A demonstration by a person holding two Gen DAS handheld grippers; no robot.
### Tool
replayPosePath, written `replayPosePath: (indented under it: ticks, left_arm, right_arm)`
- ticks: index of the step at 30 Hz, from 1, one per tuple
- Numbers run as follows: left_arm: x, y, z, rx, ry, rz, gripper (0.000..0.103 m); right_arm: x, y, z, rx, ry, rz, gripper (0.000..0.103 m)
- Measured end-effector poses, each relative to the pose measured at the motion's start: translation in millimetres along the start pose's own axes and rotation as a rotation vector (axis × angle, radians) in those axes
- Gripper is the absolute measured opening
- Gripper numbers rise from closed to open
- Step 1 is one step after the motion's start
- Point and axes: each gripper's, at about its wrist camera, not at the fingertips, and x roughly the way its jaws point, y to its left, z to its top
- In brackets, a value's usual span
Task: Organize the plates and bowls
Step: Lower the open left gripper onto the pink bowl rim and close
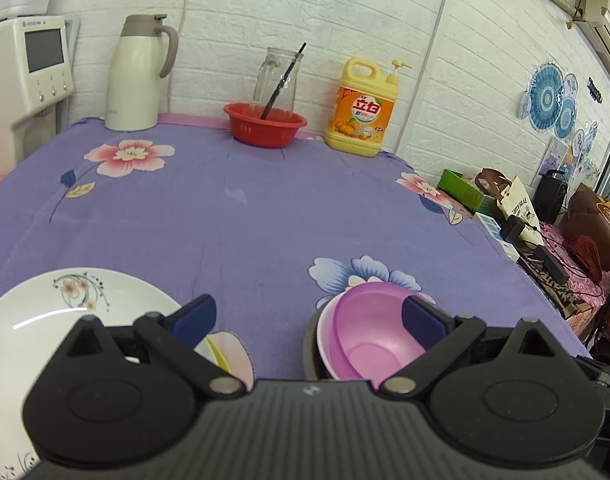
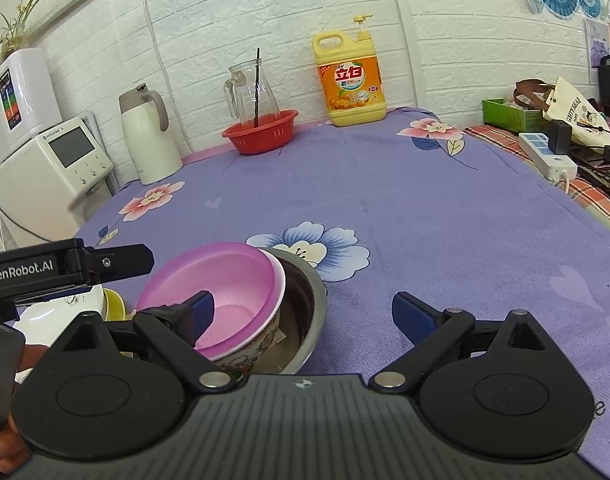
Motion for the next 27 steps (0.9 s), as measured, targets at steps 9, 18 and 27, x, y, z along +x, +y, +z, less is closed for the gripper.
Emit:
replayPosePath:
  ticks: [9, 18, 27]
  left_arm:
    - [18.6, -5.9, 2.0, 0.032, 0.079, -0.051, 0.098]
    - [58.6, -4.1, 20.2, 0.098, 0.236, -0.158, 0.098]
    - [68.8, -0.4, 19.1, 0.088, 0.259, -0.159, 0.098]
  right_arm:
    - [13.1, -0.8, -0.6, -0.005, 0.032, -0.001, 0.103]
    - [39.3, 1.0, -2.0, -0.007, 0.097, 0.006, 0.103]
    - [46.1, 6.3, 3.5, -0.089, 0.164, -0.068, 0.103]
